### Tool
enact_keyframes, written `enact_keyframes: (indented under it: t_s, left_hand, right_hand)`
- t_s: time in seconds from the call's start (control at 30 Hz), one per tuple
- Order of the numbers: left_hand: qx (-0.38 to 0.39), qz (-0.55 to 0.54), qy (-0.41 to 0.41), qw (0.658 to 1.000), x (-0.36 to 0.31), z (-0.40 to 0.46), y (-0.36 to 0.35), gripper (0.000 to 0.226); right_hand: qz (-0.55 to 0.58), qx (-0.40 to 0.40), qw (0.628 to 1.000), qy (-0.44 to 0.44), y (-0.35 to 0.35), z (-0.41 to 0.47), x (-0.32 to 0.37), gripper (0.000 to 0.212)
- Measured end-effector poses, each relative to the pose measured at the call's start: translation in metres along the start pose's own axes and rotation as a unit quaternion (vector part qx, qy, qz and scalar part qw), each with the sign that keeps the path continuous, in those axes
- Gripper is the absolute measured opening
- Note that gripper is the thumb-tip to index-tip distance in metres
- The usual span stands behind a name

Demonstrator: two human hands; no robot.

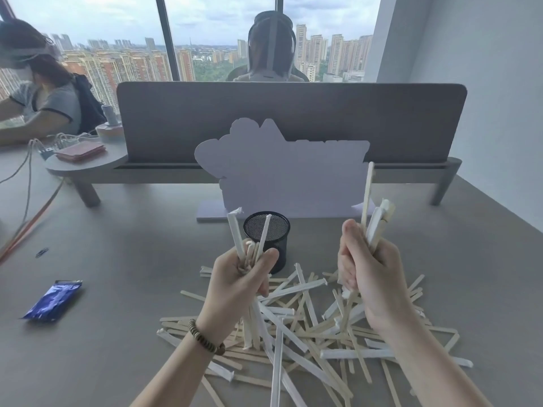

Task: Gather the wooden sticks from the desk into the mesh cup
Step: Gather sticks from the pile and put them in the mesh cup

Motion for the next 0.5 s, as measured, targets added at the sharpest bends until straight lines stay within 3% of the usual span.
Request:
enact_keyframes:
  t_s: [0.23,0.5]
  left_hand:
    - [0.002,-0.041,0.026,0.999,0.008,-0.004,-0.002,0.028]
    - [0.042,0.008,0.043,0.998,0.016,-0.012,-0.008,0.013]
  right_hand:
    - [-0.013,0.000,1.000,-0.004,-0.005,-0.003,-0.017,0.042]
    - [-0.025,-0.003,1.000,0.015,-0.007,-0.007,-0.031,0.039]
Point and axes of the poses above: each hand's wrist, its own z-axis towards the middle knuckle, its own y-axis out of the back of the hand, x = y × z, the point moved 1 cm from there along z, towards the middle knuckle, and after that the axes turned 5 degrees about -z, right-handed, at the moved point
